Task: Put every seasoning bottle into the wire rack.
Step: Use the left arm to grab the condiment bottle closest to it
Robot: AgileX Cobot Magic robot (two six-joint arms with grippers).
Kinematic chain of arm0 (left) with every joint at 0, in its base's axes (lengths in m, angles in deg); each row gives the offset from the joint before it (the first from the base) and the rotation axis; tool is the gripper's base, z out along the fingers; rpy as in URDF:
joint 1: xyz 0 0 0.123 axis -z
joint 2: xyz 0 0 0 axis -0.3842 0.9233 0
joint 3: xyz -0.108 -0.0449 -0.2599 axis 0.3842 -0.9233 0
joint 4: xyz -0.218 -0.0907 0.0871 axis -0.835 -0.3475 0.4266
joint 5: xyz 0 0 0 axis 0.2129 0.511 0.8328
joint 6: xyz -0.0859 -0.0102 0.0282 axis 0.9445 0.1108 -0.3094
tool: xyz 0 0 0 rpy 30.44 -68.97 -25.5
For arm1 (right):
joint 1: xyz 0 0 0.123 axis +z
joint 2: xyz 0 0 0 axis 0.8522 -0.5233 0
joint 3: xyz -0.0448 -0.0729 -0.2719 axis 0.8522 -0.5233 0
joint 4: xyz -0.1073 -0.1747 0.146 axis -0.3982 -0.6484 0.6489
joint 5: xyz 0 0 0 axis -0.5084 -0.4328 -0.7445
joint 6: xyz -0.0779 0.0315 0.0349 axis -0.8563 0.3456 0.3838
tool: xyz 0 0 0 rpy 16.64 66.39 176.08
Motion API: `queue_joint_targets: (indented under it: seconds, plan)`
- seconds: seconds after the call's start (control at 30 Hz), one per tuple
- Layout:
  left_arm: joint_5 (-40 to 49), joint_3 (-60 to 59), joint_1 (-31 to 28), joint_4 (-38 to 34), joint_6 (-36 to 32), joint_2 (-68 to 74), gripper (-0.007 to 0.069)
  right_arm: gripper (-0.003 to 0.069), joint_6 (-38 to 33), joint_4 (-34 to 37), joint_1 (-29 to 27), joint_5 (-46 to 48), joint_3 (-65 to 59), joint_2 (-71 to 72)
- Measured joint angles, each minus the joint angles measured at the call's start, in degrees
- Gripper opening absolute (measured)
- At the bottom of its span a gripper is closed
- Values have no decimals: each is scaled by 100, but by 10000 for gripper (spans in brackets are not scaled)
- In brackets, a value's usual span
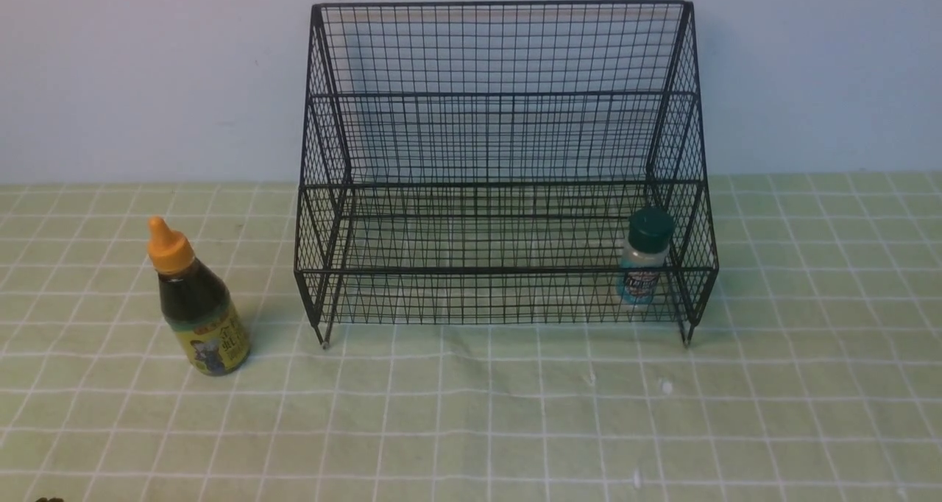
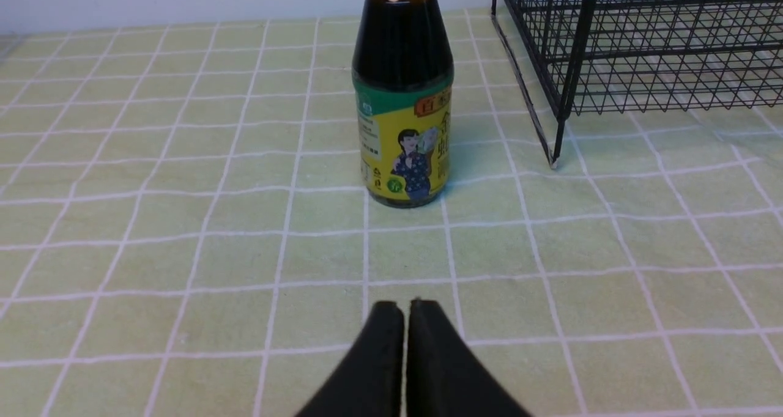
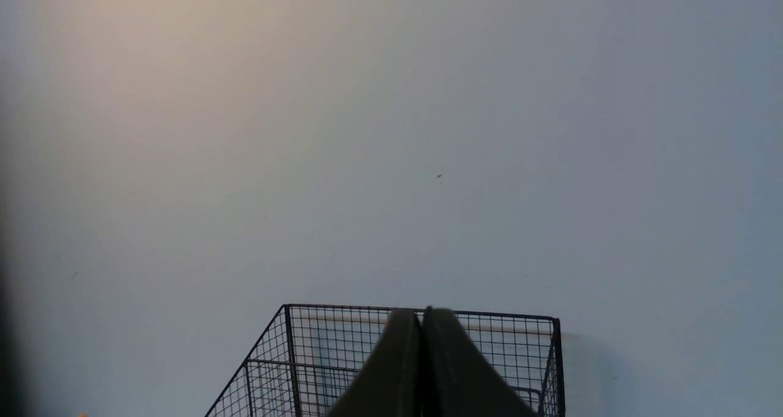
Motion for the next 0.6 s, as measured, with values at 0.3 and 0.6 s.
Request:
queue_joint_targets:
  seconds: [0.3,0.6]
  plan:
    - [0,0,0,0,0,0,-6,-13,-1346,1210,-51,-24,-560,0]
    - [0,0,0,6,0,0,-6,-13,-1386,1104,-2105,-14,-2269,0]
